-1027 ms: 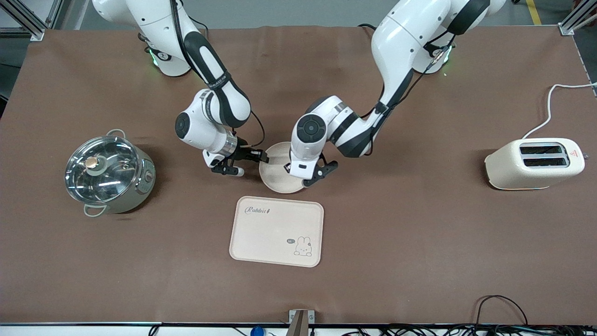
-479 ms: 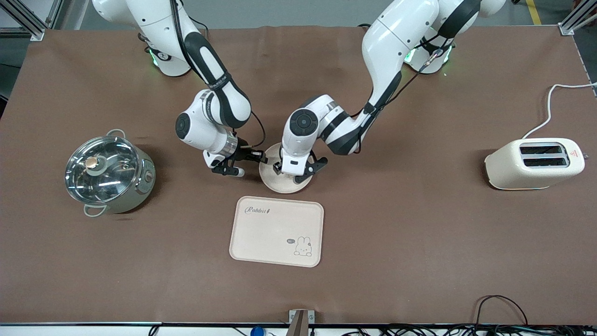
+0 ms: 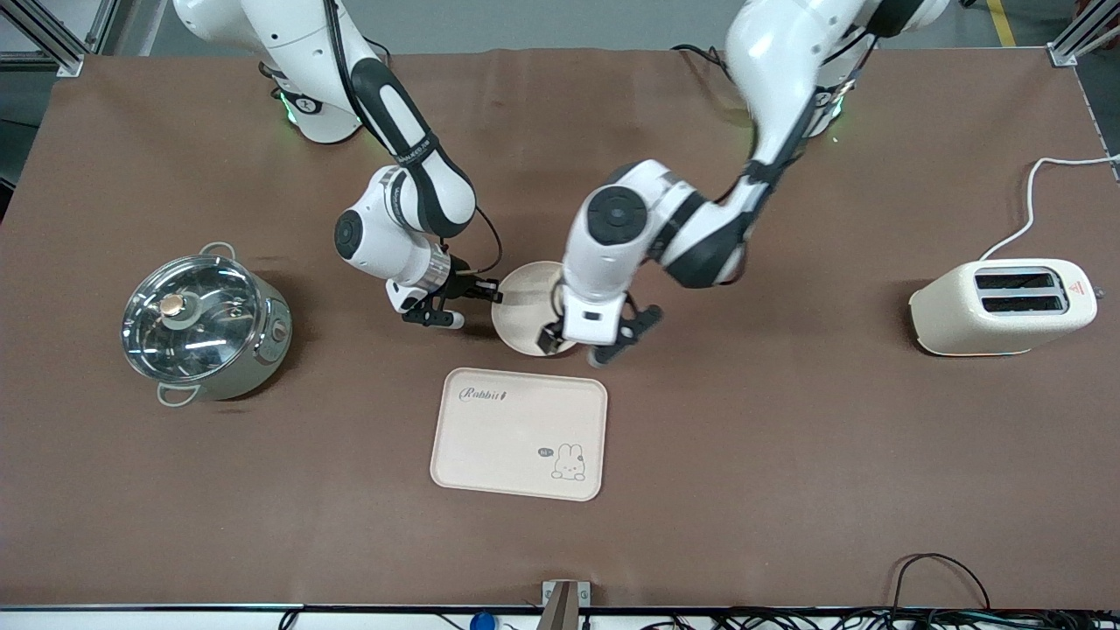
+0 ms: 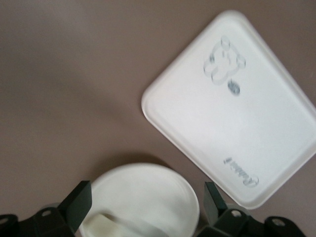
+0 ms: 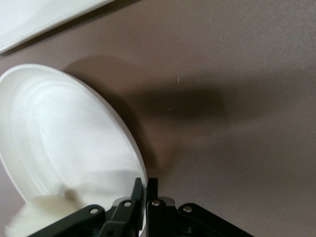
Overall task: Place bun in plate and plate on tray
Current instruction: 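Slide the plate toward the tray while the left gripper withdraws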
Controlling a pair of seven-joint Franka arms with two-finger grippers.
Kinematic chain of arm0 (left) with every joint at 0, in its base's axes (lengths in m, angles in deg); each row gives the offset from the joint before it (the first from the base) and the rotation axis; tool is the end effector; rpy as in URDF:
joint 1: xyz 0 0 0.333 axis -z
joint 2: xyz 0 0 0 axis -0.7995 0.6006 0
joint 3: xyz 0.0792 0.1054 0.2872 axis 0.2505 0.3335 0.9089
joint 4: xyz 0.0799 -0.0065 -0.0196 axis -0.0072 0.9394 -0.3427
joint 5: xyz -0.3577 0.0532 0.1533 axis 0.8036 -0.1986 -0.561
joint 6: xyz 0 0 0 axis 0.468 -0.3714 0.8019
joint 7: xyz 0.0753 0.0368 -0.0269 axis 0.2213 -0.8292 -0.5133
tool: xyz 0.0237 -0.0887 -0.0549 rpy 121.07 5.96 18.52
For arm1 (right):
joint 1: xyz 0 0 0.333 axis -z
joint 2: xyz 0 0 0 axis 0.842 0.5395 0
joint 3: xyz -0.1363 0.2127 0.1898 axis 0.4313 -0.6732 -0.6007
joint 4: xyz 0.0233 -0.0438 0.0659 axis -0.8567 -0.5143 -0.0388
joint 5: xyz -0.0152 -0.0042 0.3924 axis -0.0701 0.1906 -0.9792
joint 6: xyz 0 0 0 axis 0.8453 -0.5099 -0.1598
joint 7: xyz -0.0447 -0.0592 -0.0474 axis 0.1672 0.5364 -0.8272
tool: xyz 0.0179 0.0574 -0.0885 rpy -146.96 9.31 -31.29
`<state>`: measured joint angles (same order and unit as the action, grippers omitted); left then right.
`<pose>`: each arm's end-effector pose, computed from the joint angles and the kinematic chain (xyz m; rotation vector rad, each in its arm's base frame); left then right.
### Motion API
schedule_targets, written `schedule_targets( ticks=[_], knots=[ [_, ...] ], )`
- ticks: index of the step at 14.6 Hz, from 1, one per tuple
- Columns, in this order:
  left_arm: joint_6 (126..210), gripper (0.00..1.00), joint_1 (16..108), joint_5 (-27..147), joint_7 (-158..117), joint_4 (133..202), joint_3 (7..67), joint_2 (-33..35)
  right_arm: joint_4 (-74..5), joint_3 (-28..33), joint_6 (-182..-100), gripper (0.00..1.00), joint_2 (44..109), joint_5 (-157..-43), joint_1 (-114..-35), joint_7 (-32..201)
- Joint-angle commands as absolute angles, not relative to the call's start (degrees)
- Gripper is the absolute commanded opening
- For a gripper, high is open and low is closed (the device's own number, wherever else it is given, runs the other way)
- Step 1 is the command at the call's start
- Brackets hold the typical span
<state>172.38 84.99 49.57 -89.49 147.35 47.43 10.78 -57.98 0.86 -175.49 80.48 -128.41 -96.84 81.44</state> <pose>0.5780 -0.4515 0.3636 2.8564 0.9501 0.0313 0.4654 0.3106 0.1720 -2.6065 0.3048 0.1555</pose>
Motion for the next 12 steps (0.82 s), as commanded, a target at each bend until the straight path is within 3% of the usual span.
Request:
schedule_targets(
  ticks=[1,5,9,12],
  knots=[
    [164.85,1.0,79.47,48.35,-78.22,148.41,47.52,5.07,-56.3,1.09,-175.63,0.0,80.59,-130.48,-97.34,80.72],
    [157.46,1.0,71.47,43.8,-62.3,148.41,47.43,-1.96,-51.47,1.26,-174.75,0.0,80.68,-131.89,-96.99,81.43],
    [150.87,1.0,67.24,39.65,-51.99,148.41,47.26,-8.38,-41.82,3.1,-170.19,0.0,86.29,-127.26,-94.63,81.52],
    [146.47,1.0,63.73,40.87,-46.64,148.41,46.9,-12.6,-29.62,3.73,-158.53,0.0,91.64,-116.19,-86.91,83.88]
  ],
)
